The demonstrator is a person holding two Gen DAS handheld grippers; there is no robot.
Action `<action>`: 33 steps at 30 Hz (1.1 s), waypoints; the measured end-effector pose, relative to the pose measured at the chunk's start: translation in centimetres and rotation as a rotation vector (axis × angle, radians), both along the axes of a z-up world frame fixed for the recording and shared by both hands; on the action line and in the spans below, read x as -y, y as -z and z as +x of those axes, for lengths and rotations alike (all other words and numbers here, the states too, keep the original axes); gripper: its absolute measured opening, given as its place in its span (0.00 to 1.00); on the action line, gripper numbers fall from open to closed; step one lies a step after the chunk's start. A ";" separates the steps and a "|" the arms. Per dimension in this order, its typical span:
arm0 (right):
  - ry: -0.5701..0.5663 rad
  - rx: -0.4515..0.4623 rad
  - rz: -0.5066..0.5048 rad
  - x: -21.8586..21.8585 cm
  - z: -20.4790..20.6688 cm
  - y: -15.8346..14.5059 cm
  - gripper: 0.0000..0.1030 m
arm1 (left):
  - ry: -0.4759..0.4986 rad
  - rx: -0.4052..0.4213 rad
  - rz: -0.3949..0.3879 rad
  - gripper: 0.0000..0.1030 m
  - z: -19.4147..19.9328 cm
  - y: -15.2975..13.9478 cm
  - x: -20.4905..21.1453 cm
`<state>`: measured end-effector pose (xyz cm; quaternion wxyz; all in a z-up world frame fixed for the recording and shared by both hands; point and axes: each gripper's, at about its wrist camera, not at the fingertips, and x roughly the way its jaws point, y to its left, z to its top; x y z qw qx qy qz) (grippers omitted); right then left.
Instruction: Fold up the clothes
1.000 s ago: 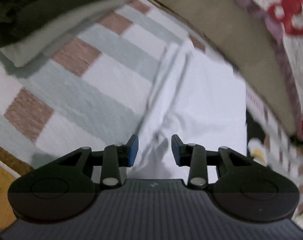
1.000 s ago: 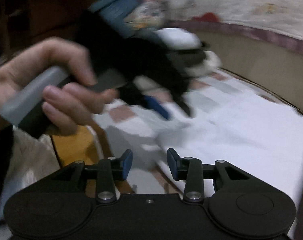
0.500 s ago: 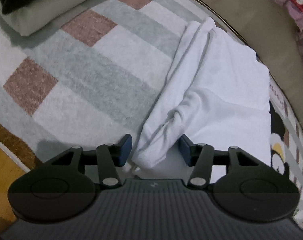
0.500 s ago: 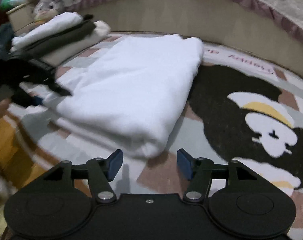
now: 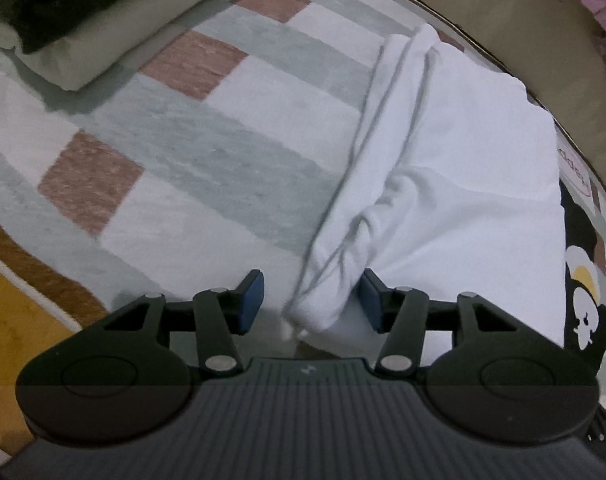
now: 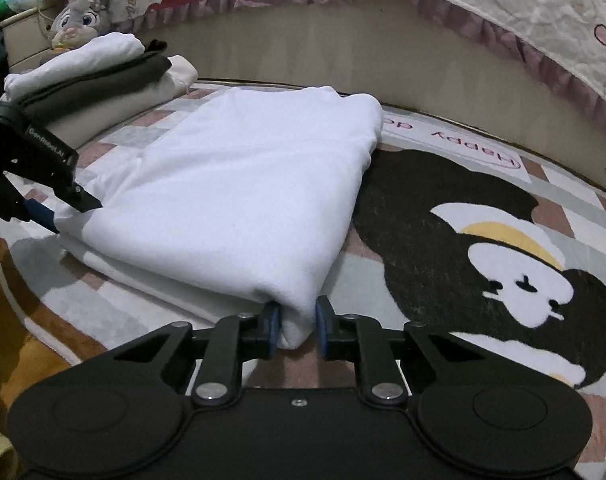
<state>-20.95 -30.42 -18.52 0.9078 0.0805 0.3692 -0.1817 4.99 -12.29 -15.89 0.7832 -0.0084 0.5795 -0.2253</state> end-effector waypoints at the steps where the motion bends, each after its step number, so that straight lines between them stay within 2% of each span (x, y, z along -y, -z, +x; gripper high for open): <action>1: -0.007 -0.002 0.006 0.1 -0.2 0.0 0.17 | -0.004 0.004 0.005 0.51 -0.1 -0.2 -0.1; 5: -0.047 -0.001 0.036 0.5 -1.0 0.2 0.17 | -0.009 0.055 0.030 0.51 -0.4 -1.5 -0.6; 6: -0.054 0.002 0.041 0.7 -1.2 0.4 0.19 | -0.010 0.069 0.037 0.50 -0.5 -1.8 -0.7; 7: -0.061 0.003 0.045 0.8 -1.2 0.6 0.27 | 0.018 0.094 0.023 0.49 -1.0 -2.2 -0.4; 9: -0.061 0.002 0.073 1.0 -0.9 0.9 0.30 | 0.108 0.159 -0.029 0.49 -2.3 -3.2 0.5; 13: -0.068 0.047 0.134 1.0 -0.2 1.4 0.42 | 0.287 0.288 -0.133 0.50 -4.9 -5.1 2.5; 14: -0.074 0.062 0.147 1.2 0.0 1.3 0.40 | 0.332 0.321 -0.159 0.50 -5.6 -5.6 3.0; 15: -0.078 0.080 0.165 1.5 0.0 1.2 0.26 | 0.377 0.353 -0.185 0.50 -6.2 -6.1 3.5; 16: -0.074 0.103 0.195 2.0 -0.2 0.8 0.21 | 0.422 0.385 -0.211 0.50 -6.9 -6.6 4.0; 18: -0.051 0.163 0.294 3.3 -0.8 -0.1 0.18 | 0.534 0.431 -0.262 0.51 -8.3 -7.3 5.1; 21: -0.040 0.240 0.369 4.5 -1.6 -1.8 0.16 | 0.760 0.457 -0.313 0.59 -11.1 -7.3 6.7; 24: -0.048 0.288 0.389 5.0 -1.9 -3.3 0.15 | 0.915 0.562 -0.249 0.68 -14.7 -7.1 7.7; 28: -0.028 0.321 0.434 5.9 -2.0 -3.9 0.15 | 1.033 0.729 -0.054 0.70 -18.2 -5.1 9.0; 30: -0.020 0.328 0.453 6.3 -2.0 -4.0 0.15 | 1.015 0.737 -0.011 0.70 -18.3 -4.3 9.7; 33: -0.040 0.291 0.469 6.5 -1.9 -4.0 0.14 | 0.967 0.723 0.030 0.70 -17.8 -3.3 10.9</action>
